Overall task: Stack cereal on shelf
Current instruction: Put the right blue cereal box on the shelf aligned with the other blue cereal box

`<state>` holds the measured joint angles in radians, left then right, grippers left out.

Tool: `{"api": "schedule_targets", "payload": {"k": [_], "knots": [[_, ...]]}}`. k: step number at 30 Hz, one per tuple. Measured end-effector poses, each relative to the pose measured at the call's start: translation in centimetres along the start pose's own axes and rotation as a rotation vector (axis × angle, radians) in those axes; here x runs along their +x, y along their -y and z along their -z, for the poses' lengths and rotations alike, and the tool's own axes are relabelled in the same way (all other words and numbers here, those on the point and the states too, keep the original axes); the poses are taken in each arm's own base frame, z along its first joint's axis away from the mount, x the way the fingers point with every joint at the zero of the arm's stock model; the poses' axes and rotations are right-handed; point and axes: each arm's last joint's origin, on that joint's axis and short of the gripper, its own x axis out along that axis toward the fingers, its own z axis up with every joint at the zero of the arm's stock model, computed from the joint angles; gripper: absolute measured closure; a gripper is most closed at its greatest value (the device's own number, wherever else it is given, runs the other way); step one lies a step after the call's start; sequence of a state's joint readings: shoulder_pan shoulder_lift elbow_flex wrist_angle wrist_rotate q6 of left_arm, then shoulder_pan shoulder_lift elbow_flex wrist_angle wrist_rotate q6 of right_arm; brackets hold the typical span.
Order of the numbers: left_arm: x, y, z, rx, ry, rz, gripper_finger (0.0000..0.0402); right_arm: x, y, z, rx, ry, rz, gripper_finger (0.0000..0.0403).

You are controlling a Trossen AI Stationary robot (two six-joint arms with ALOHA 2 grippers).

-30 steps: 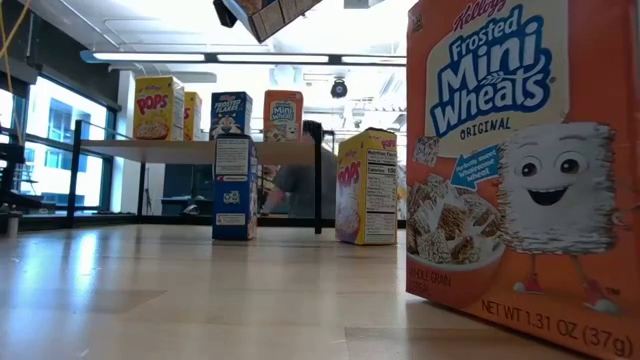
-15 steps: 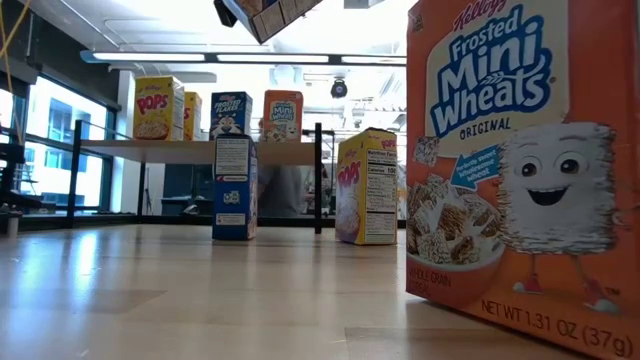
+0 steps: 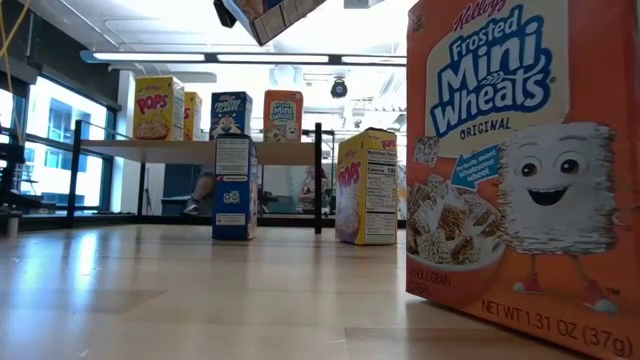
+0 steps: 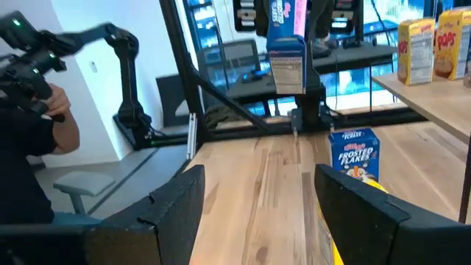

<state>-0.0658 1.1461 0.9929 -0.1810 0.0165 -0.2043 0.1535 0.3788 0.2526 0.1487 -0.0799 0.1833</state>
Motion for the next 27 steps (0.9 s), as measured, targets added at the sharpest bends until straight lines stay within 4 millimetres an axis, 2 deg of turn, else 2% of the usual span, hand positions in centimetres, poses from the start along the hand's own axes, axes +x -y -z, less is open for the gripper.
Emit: {"api": "schedule_targets", "payload": {"k": [5, 13, 21, 27], "knots": [[0.0, -0.1, 0.0, 0.020, 0.004, -0.021, 0.0221, -0.7, 0.3, 1.9, -0.003, 0.034, -0.006, 0.0153], [0.0, -0.7, 0.0, 0.076, 0.011, -0.166, 0.0221, -1.5, 0.7, 4.4, 0.027, 0.076, -0.015, 0.0153], [-0.8, -1.7, 0.3, 0.066, -0.012, -0.296, 0.0221, -1.7, 0.9, 5.6, 0.068, 0.051, -0.011, 0.0153], [-1.9, -2.0, 2.1, 0.029, 0.018, -0.316, 0.0221, -1.6, 0.9, 5.6, 0.068, 0.042, -0.008, 0.0153]]}}
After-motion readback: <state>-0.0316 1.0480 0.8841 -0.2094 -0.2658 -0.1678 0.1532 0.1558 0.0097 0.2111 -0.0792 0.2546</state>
